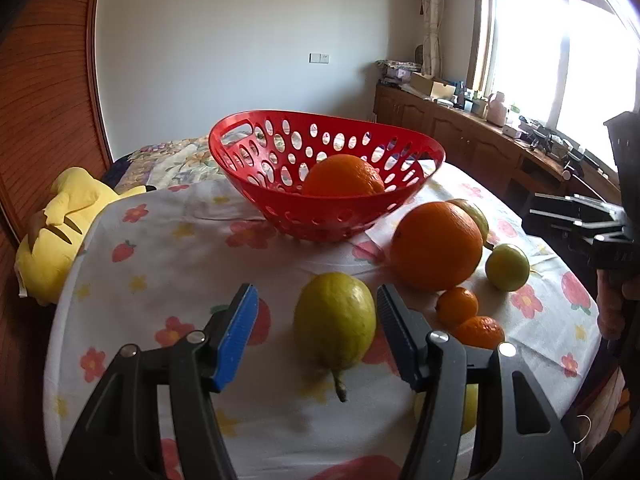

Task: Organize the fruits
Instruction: 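Grasp the yellow pear with the left tool while the right tool grasps the green pear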

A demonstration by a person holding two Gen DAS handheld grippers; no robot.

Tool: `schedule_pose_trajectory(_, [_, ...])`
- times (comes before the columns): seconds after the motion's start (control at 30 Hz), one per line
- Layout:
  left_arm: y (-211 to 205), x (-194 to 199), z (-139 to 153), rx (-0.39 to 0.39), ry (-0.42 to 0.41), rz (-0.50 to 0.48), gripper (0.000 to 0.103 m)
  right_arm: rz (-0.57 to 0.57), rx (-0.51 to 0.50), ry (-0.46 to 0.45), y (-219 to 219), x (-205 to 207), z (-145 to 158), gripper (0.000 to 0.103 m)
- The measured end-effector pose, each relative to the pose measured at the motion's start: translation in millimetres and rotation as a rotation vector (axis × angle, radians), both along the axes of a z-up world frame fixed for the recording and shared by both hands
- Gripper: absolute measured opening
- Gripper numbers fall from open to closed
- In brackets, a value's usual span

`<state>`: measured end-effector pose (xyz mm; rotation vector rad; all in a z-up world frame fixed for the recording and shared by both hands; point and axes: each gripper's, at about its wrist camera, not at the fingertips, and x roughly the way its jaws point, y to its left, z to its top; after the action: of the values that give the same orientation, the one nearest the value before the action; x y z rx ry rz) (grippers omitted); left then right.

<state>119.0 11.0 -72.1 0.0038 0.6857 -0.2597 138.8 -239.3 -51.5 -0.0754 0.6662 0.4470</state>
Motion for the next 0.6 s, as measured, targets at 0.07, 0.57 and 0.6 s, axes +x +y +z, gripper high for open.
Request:
schedule_pose_trajectory(0.07, [-3.1,-1.8,-4.4,0.004,-0.004,-0.005,0.062,-0.021,0.003,0.004,-7.0,-4.8,-7.4,0.083])
schedule_pose_trajectory(0.57, [-7.1,0.9,-25.5,0.019,0.031,0.006,0.062,-0.060,-0.006,0.084,-16.7,-0.2,-49.3,0.064])
schedule_pose_trajectory(0.6, [-8.1,1.0,-26.0,0.022,0.033,0.006,0.062,-0.060,-0.007,0.095,-16.7,1.2,-51.3,0.064])
